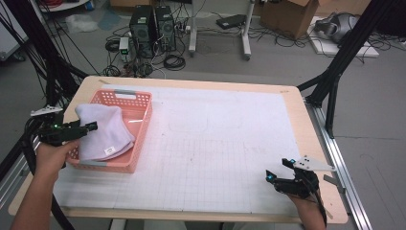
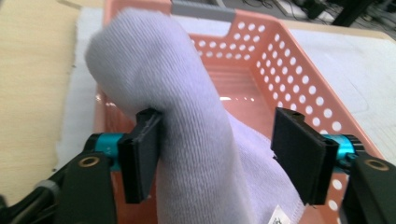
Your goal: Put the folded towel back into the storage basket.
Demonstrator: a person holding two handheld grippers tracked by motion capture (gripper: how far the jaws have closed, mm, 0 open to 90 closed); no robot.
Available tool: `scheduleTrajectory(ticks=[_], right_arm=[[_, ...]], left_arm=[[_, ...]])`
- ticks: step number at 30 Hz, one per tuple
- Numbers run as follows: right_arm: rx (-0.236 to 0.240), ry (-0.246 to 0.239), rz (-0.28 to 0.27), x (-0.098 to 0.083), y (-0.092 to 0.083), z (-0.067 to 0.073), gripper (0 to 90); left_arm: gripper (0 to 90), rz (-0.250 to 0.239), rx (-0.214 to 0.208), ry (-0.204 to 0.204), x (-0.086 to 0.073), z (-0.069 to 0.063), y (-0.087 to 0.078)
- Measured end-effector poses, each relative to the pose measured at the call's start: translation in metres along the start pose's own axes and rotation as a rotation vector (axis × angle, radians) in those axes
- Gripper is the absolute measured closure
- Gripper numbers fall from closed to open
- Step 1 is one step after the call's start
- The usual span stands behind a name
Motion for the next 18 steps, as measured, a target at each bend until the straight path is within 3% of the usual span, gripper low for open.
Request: scheduleTrajectory(ticks=[5, 7, 9, 12, 14, 18], right_arm=[[-0.001, -0.001, -0.002, 0.0, -0.001, -0.001, 18.6], [-0.002, -0.001, -0.003, 0.0, -0.001, -0.001, 18.7], [-0.002, -0.003, -0.003, 0.0, 0.0, -0.001, 18.7], [-0.002, -0.002, -0.002, 0.0, 0.0, -0.001, 18.7], [-0.002, 0.0, -0.001, 0.0, -0.001, -0.001, 18.6], [-0.003, 0.001, -0.002, 0.0, -0.001, -0.001, 18.7]], left_arm=[[28.7, -0.091, 0.069, 0.043, 0.014, -0.007, -0.016], [27.2, -0.102, 0.075, 0.055, 0.016, -0.01, -0.018], [28.4, -0.108, 0.069, 0.097, 0.017, -0.019, -0.019], [35.1, -0.088, 0.04, 0.12, 0.015, -0.023, -0.016], [35.6, -0.013, 0.01, 0.146, 0.008, -0.029, -0.003], [39.5, 0.033, -0.042, 0.18, 0.001, -0.039, 0.015]])
Point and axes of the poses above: each handheld gripper's, and its own axes: y roughly forward along the jaws, x roughly out of its top, z roughly to its left, the point moved 7 cm from there along y, roughly forward along the jaws, and after that the axes turned 11 degrees about -x, right-handed, at the moved point
